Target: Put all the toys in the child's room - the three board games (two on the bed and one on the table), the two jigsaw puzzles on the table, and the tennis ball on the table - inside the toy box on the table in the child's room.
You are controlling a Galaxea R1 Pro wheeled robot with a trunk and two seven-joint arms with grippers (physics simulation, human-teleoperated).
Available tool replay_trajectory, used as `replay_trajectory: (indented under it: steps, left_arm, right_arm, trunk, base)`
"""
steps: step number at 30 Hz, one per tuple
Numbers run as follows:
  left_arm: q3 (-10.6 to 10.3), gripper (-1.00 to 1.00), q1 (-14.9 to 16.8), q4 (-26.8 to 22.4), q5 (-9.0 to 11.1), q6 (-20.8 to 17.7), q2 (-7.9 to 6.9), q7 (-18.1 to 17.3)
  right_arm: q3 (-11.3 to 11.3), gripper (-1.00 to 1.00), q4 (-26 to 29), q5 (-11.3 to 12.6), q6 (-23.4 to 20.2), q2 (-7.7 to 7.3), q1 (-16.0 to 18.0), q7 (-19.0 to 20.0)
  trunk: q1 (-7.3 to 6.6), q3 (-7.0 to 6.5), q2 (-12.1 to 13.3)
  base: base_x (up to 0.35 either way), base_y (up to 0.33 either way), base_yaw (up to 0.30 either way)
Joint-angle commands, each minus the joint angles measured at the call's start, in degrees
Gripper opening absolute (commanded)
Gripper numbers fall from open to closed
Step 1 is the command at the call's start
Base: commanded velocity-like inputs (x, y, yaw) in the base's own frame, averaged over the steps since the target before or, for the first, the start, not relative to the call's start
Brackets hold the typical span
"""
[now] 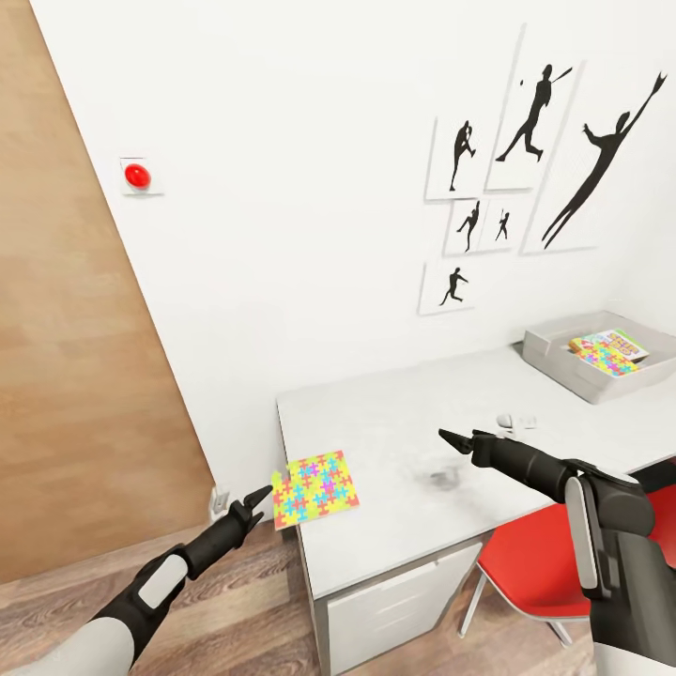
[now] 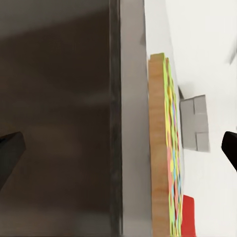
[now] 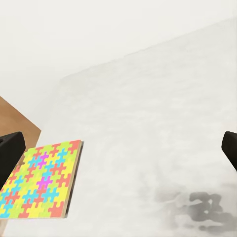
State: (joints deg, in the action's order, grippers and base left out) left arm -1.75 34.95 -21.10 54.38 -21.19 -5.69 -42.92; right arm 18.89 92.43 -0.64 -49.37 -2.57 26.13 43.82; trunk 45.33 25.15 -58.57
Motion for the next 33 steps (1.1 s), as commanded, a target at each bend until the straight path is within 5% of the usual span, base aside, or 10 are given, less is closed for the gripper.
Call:
replay_trajectory:
  steps: [1,24,25,33]
  left_arm:
    - [-0.16,1.0,0.03,0.01,0.59,-0.6,0.14,-0.07]
    - [-0.18,1.0,0.03,-0.04,0.31,-1.31,1.56,-1.47]
    - [-0.18,-1.0,0.03,-0.05,0.29,-1.31,1.56,-1.7]
    - [-0.18,-1.0,0.03,-0.11,0.21,-1.31,1.56,-3.05]
  right_arm:
    - [0.08,1.0,0.04,-0.09,-0.38,0.01,0.06,0.28]
    - [-0.18,1.0,0.04,-0.15,-0.37,0.06,0.06,0.26]
    - [-0.18,1.0,0.04,-0.15,-0.37,0.07,0.06,0.25]
    - [-0.42,1.0,0.04,-0.15,-0.36,0.24,0.06,0.23]
  trunk:
    - [0.0,0.06,-0.04]
    - [0.0,0.06,-0.04]
    - [0.0,0.06,-0.04]
    - [0.0,0.06,-0.04]
  base:
    - [0.0,0.0,0.0]
    - [0.0,0.0,-0.098]
    - [0.0,0.0,-0.018]
    - [0.0,0.0,-0.005]
